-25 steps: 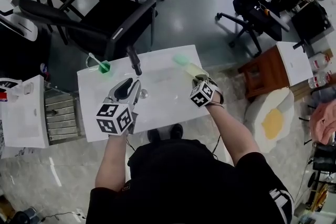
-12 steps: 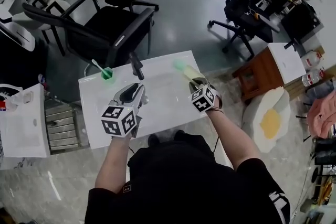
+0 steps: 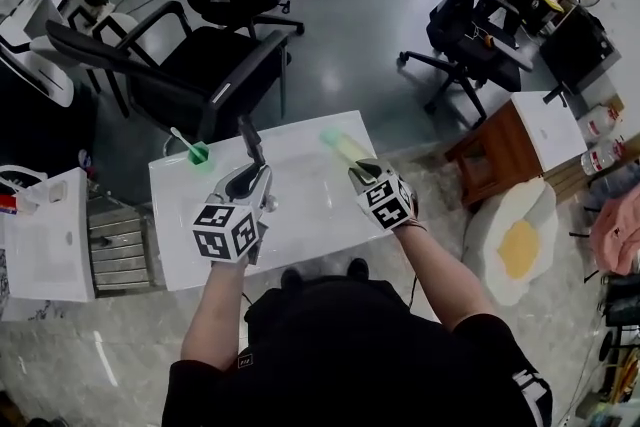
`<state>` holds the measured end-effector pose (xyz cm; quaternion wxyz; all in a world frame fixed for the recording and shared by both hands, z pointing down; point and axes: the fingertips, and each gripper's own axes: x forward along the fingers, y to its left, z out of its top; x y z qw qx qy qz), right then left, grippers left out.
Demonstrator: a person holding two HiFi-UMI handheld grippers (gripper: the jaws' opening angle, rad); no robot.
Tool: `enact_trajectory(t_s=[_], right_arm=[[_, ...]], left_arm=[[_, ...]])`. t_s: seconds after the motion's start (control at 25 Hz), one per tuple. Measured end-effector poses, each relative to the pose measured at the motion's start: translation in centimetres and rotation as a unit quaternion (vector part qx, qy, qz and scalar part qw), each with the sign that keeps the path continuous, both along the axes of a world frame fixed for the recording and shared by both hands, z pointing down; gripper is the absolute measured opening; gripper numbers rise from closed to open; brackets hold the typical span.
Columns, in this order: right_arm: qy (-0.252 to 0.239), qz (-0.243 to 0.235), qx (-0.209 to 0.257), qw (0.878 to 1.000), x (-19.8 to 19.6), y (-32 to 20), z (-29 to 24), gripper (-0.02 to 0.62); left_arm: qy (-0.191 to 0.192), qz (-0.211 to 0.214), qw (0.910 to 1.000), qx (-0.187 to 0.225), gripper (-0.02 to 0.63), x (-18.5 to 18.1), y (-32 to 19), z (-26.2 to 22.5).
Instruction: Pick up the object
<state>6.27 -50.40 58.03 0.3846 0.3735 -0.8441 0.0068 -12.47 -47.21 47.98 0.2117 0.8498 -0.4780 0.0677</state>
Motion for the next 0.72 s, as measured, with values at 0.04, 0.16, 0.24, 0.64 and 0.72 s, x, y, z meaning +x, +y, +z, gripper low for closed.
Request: enact_trajectory(t_s=[0.04,0.16,0.24,0.64,0.72], right_arm=[[-0.016,-0.002,0.000,1.000,0.2,0.0,-0.7,0.072],[-0.061,-0.010,0.008,0.998,1.4,0.0,-3.1,0.072],[-0.086,-0.017,0.016,0.996,2.2,0.1,-4.8,0.072],[-0.190,-0.059,0.051,0.979,6.6,1.0,-12.3,0.072],[-0.211,-0.059,0.063,0.974,7.6,0.9,-14.0,0.072]], left_arm=[[-0.002,-0.004,1.0000,0.001,0.083,0.5,-0.3,-0.2],[-0.012,-0.010,0.9998,0.010,0.081,2.0,-1.0,-1.0],[-0.020,-0.016,0.9995,0.016,0.081,2.8,-1.5,-1.6],[-0.040,-0.035,0.9980,0.034,0.064,6.3,-3.5,-4.2],[-0.044,-0.037,0.9976,0.040,0.061,6.7,-3.8,-4.9]])
